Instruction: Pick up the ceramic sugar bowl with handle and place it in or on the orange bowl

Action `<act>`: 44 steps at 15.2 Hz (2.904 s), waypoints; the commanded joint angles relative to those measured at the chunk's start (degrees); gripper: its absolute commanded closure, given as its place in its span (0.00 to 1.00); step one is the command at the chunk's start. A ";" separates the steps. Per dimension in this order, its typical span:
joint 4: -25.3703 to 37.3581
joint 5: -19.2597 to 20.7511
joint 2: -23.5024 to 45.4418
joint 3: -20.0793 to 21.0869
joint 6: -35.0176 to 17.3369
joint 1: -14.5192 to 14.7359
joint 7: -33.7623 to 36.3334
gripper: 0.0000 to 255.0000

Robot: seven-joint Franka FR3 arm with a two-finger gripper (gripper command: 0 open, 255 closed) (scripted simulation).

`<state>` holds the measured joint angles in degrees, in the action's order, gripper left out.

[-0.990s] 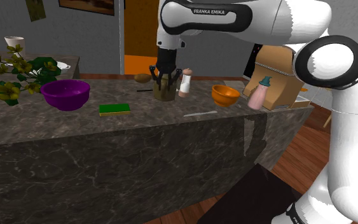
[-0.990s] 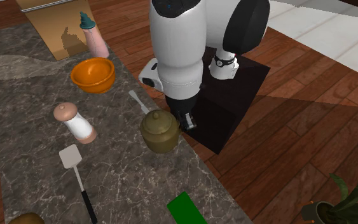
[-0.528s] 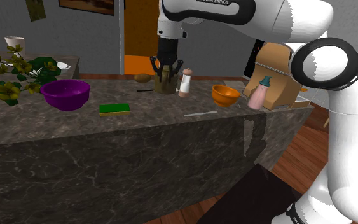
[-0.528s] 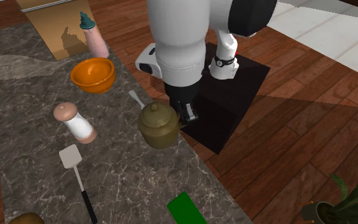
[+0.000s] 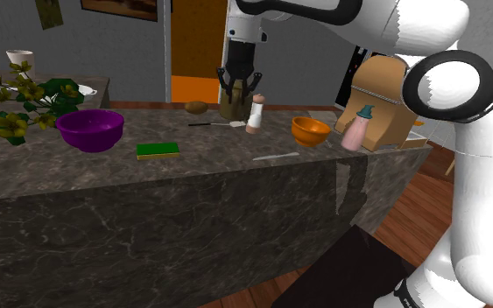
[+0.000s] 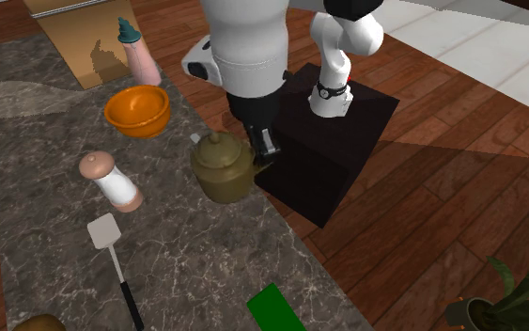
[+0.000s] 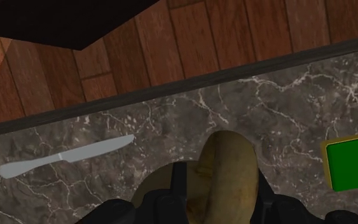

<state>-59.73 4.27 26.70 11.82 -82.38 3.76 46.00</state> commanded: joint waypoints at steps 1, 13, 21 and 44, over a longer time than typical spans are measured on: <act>-2.46 -0.41 -1.95 -0.49 -0.61 -1.98 -2.20 1.00; -11.14 -2.02 -8.25 -4.87 -3.19 -13.20 -16.97 1.00; -8.70 -2.35 -6.85 -8.17 -2.29 -19.86 -26.83 1.00; -5.83 -2.91 0.42 -12.15 -7.00 -30.00 -40.60 1.00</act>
<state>-64.26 1.35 27.48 -0.36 -88.29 -26.33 5.25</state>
